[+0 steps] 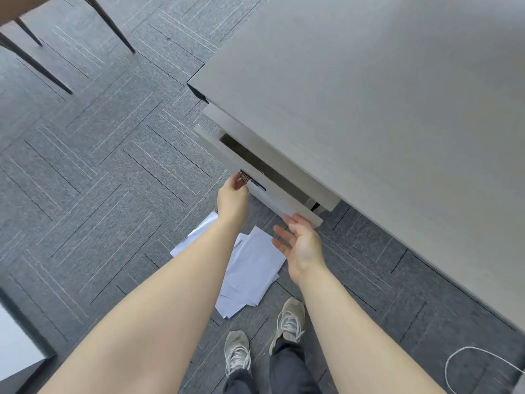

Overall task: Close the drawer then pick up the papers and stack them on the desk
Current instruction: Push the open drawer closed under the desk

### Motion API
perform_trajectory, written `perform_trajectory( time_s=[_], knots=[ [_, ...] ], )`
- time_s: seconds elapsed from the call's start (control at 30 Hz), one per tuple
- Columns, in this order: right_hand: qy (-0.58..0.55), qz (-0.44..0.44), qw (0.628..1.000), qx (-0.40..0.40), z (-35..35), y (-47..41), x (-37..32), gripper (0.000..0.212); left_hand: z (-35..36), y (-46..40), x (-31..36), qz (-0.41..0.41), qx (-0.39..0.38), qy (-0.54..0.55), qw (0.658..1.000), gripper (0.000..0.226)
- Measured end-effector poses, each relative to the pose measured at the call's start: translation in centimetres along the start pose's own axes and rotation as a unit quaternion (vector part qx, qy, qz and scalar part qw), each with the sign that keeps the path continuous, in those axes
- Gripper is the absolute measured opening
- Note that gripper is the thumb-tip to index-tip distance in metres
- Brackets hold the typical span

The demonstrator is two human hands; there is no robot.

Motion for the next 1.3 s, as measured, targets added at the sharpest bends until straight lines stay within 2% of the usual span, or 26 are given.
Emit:
perform_trajectory(
  time_s=[0.27, 0.4, 0.6, 0.83, 1.03, 1.1, 1.17, 1.23, 1.3],
  knots=[
    [0.005, -0.038, 0.997, 0.064, -1.4, -2.1, -3.1, 0.033, 3.2, -2.0, 1.4, 0.005, -0.014, -0.001, 1.0, 0.054],
    [0.042, -0.055, 0.996, 0.063, -1.2, -1.9, -2.9, 0.04, 2.5, -2.0, 2.4, 0.079, -0.005, -0.108, 0.991, 0.048],
    [0.097, -0.069, 0.991, 0.065, -1.7, -2.3, -2.9, 0.04, 2.7, -2.0, 3.6, 0.169, 0.057, -0.296, 0.938, 0.033],
    [0.089, -0.066, 0.992, 0.067, -1.5, -2.5, -2.8, 0.04, 3.2, -2.3, 4.2, 0.237, 0.033, -0.399, 0.885, 0.036],
    [0.092, -0.06, 0.992, 0.067, -1.1, -2.2, -3.0, 0.034, 2.7, -4.0, 2.8, 0.153, -0.037, -0.294, 0.943, 0.033],
    [0.099, -0.061, 0.991, 0.069, -0.8, -2.0, -3.0, 0.033, 2.8, -4.0, 2.7, 0.127, -0.07, -0.288, 0.947, 0.034],
    [0.121, -0.063, 0.988, 0.072, -0.3, -1.6, -3.0, 0.037, 2.2, -3.7, 2.2, 0.099, -0.105, -0.27, 0.952, 0.045],
    [0.149, -0.069, 0.983, 0.082, 0.4, -0.7, -2.7, 0.043, -0.2, -2.9, 1.3, 0.076, -0.128, -0.238, 0.96, 0.056],
    [0.169, -0.081, 0.977, 0.097, 1.2, 0.5, -1.7, 0.041, -4.1, -2.4, -0.3, 0.073, -0.136, -0.241, 0.958, 0.056]
  ],
)
Point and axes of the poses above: each hand's wrist, its own y-axis away from the middle knuckle, its own z-axis out of the palm, x = y × z, the point moved 8 cm from there along -y, towards the middle knuckle, and after that the axes turned 7 degrees about y, right-handed, at the moved point
